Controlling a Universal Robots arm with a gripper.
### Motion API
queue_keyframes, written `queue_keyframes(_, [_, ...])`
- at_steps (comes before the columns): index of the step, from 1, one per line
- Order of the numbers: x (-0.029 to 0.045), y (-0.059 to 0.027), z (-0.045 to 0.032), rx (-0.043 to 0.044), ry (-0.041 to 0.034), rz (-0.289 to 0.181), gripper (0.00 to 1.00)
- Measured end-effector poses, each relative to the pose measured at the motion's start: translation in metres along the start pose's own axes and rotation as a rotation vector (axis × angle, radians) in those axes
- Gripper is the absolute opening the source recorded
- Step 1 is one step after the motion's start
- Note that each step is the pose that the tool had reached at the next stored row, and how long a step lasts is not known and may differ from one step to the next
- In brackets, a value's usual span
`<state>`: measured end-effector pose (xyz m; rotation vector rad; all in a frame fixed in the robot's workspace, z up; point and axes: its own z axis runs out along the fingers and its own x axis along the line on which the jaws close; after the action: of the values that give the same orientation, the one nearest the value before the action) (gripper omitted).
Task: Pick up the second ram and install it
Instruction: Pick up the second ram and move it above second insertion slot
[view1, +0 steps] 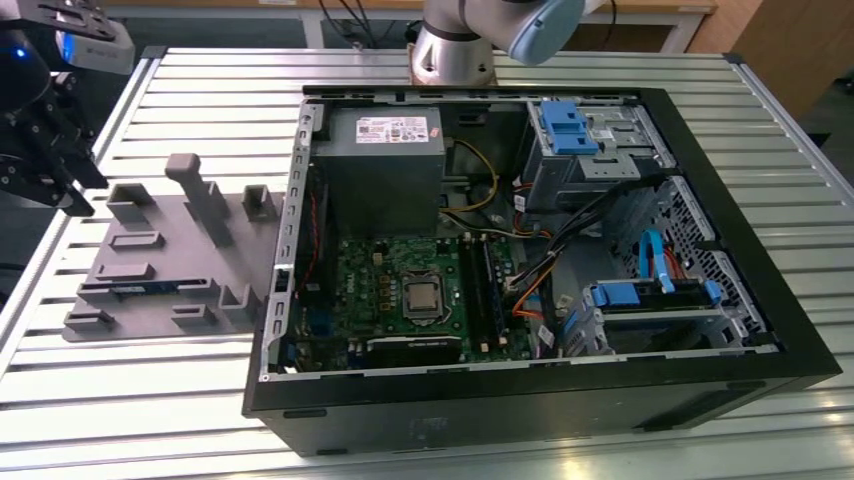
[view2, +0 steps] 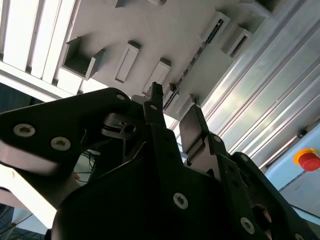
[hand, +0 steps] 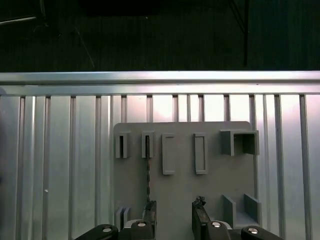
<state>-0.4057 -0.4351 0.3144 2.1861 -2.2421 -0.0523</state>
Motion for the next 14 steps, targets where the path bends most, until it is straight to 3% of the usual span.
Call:
queue_keyframes(7, [0.0036,0.0005,0.0082,0.0026,-0.0001,0.001,0.41])
queue_keyframes(12, [0.0039,0.0005,0.0088,0.0029,0.0000,0.001,0.40])
queue_keyframes(13, [0.0039,0.0005,0.0088,0.0030,-0.0001,0.001,0.33])
queue_keyframes(14, [0.0039,0.0005,0.0089,0.0031,-0.0001,0.001,0.33])
